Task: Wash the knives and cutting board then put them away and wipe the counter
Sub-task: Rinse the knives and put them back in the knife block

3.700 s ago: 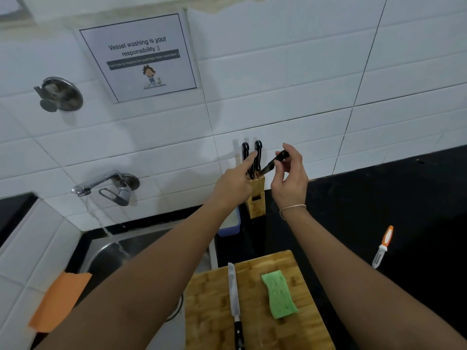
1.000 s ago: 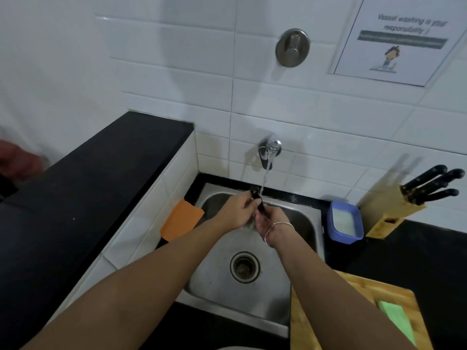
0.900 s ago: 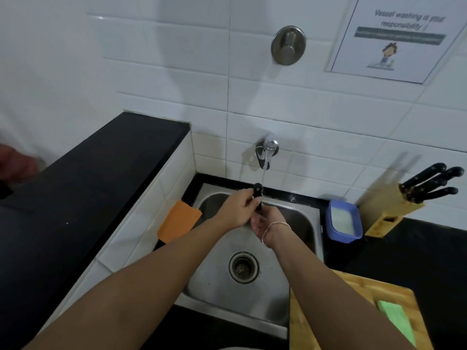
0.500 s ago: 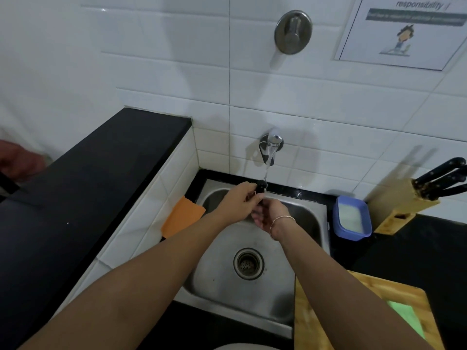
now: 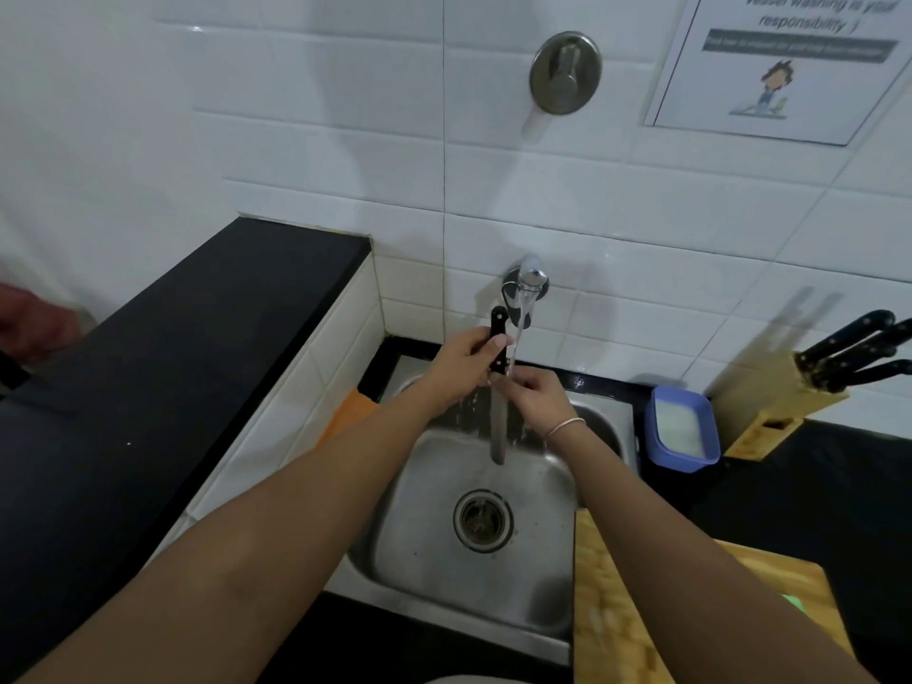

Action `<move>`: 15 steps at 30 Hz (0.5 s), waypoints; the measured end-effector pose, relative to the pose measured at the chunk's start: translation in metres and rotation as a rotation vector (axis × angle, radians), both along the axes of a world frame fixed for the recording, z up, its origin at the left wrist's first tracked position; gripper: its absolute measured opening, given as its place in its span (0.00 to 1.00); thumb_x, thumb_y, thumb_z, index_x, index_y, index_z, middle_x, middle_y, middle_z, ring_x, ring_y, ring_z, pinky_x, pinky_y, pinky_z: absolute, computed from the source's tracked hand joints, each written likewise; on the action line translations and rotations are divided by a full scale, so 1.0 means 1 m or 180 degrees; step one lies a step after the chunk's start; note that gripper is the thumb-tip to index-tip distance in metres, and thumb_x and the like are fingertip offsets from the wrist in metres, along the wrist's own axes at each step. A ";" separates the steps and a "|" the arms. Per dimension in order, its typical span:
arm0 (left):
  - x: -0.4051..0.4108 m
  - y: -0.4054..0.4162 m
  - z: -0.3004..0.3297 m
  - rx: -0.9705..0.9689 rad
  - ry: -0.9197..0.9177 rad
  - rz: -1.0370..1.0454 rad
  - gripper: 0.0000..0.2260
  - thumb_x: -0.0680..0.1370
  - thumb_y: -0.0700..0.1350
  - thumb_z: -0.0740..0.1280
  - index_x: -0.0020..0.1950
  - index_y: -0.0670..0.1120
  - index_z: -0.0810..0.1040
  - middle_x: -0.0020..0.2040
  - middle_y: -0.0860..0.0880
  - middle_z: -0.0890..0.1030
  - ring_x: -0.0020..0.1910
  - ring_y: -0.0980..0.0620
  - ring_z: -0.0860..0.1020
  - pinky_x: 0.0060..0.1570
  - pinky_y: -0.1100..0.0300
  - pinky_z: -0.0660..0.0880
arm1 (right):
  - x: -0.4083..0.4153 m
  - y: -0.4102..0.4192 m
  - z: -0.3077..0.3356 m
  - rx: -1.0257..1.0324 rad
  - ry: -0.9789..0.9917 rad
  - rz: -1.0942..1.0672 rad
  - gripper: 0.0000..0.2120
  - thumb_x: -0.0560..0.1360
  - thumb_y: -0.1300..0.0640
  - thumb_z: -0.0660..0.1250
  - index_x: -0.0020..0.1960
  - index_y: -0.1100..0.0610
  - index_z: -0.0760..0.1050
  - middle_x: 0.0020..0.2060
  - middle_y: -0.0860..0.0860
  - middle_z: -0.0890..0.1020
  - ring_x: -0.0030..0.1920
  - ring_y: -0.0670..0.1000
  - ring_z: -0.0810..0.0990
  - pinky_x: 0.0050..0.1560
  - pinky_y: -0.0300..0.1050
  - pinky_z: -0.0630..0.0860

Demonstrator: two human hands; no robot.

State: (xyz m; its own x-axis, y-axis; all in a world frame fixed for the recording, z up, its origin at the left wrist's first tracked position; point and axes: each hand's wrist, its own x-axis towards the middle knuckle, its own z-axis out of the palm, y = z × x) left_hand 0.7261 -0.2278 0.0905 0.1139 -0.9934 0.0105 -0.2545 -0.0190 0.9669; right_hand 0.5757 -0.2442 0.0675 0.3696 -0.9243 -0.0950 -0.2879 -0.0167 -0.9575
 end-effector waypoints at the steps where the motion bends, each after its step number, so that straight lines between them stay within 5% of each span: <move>1: -0.001 -0.001 0.003 0.0046 0.0106 -0.0020 0.11 0.85 0.47 0.62 0.59 0.43 0.81 0.36 0.52 0.78 0.32 0.60 0.76 0.39 0.60 0.76 | -0.001 -0.001 0.000 -0.0066 -0.0054 0.0004 0.21 0.78 0.52 0.71 0.41 0.71 0.75 0.30 0.60 0.73 0.32 0.51 0.69 0.38 0.44 0.66; 4: -0.003 -0.001 0.004 0.0199 0.0273 -0.0122 0.13 0.85 0.46 0.62 0.61 0.39 0.81 0.30 0.57 0.75 0.30 0.61 0.74 0.37 0.63 0.75 | -0.005 -0.003 -0.002 -0.0135 -0.0060 -0.0035 0.22 0.76 0.51 0.74 0.41 0.72 0.76 0.30 0.59 0.72 0.32 0.52 0.67 0.39 0.44 0.65; 6: -0.005 -0.001 0.005 0.0196 0.0215 -0.0218 0.12 0.83 0.49 0.66 0.53 0.41 0.83 0.28 0.59 0.74 0.31 0.57 0.72 0.38 0.58 0.73 | -0.006 -0.002 -0.004 -0.0157 -0.0033 -0.0144 0.23 0.73 0.51 0.76 0.36 0.70 0.74 0.28 0.56 0.70 0.31 0.52 0.65 0.37 0.45 0.64; 10: -0.007 0.000 -0.002 -0.0063 -0.0090 -0.0477 0.11 0.77 0.54 0.74 0.46 0.46 0.85 0.40 0.49 0.84 0.41 0.50 0.82 0.49 0.51 0.80 | -0.004 -0.001 -0.011 -0.0107 0.0166 -0.0483 0.15 0.70 0.57 0.79 0.33 0.61 0.75 0.28 0.50 0.75 0.32 0.47 0.71 0.40 0.50 0.77; 12: -0.006 0.002 -0.002 0.0051 -0.0025 -0.0773 0.14 0.75 0.57 0.75 0.49 0.46 0.86 0.46 0.45 0.86 0.49 0.42 0.84 0.58 0.40 0.80 | -0.006 0.002 -0.009 -0.0114 0.0210 -0.0481 0.11 0.70 0.59 0.78 0.36 0.52 0.77 0.30 0.46 0.78 0.33 0.44 0.75 0.40 0.39 0.77; 15: -0.004 0.005 0.004 0.0306 0.0178 -0.0982 0.14 0.78 0.51 0.72 0.61 0.46 0.85 0.52 0.47 0.87 0.58 0.45 0.83 0.65 0.44 0.77 | -0.006 0.001 -0.005 -0.0177 0.0184 -0.0448 0.11 0.70 0.58 0.79 0.40 0.47 0.77 0.33 0.43 0.81 0.35 0.41 0.79 0.38 0.31 0.74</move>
State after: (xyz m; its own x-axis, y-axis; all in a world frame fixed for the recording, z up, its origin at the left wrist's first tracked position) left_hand 0.7223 -0.2232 0.0946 -0.1948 -0.9774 -0.0827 -0.2088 -0.0411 0.9771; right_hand 0.5696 -0.2433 0.0624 0.2314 -0.9710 -0.0597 -0.3457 -0.0247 -0.9380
